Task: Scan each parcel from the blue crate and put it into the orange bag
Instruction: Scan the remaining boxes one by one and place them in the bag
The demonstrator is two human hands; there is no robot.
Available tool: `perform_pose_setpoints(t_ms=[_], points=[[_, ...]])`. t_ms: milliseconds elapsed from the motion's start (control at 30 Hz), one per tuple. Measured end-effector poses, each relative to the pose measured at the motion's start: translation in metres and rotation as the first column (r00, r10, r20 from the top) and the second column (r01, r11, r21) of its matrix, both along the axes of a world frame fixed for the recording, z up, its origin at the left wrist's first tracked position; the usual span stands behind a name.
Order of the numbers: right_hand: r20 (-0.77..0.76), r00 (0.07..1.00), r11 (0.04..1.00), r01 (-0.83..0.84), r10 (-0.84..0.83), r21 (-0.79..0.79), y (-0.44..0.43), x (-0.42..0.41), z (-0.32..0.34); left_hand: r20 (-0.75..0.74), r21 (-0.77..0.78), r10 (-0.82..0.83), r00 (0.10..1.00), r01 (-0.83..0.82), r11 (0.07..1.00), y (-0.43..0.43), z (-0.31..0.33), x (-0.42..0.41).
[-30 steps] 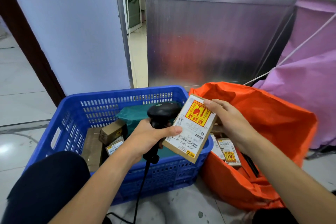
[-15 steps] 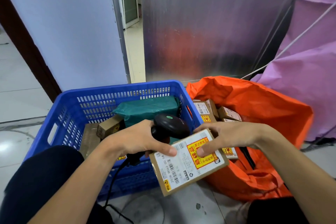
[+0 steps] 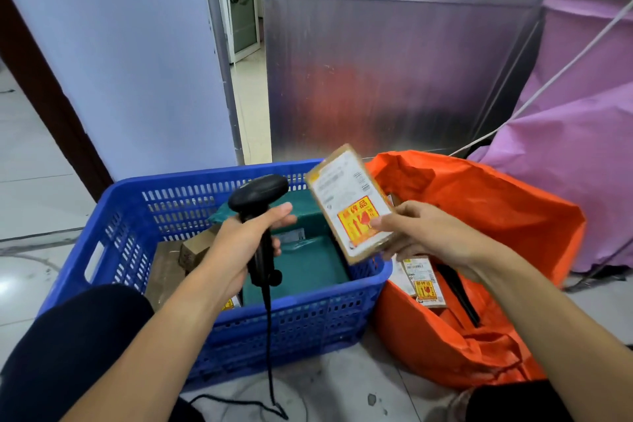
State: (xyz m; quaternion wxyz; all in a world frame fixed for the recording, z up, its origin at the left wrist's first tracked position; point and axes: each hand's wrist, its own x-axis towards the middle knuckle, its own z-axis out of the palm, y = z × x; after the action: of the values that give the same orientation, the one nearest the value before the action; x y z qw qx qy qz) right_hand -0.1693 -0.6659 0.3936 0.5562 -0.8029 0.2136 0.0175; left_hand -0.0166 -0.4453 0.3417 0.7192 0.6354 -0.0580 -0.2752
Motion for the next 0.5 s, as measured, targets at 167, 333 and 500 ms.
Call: perform_pose_setpoints(t_ms=[167,333,500], points=[[0.005,0.999,0.993,-0.037,0.036,0.110,0.021,0.009,-0.019,0.000,-0.064,0.004,1.000,-0.004,0.998,-0.011,-0.002,-0.015],[0.116,0.993,0.986,0.007,-0.027,0.165,0.029,0.014,-0.035,0.025,-0.014,-0.037,0.999,0.038,0.999,-0.015,-0.010,-0.016],[0.207,0.964,0.986,0.164,-0.166,0.029,0.024,0.018,-0.034,-0.008,-0.047,-0.031,0.999,0.031,0.998,-0.015,-0.008,-0.019]])
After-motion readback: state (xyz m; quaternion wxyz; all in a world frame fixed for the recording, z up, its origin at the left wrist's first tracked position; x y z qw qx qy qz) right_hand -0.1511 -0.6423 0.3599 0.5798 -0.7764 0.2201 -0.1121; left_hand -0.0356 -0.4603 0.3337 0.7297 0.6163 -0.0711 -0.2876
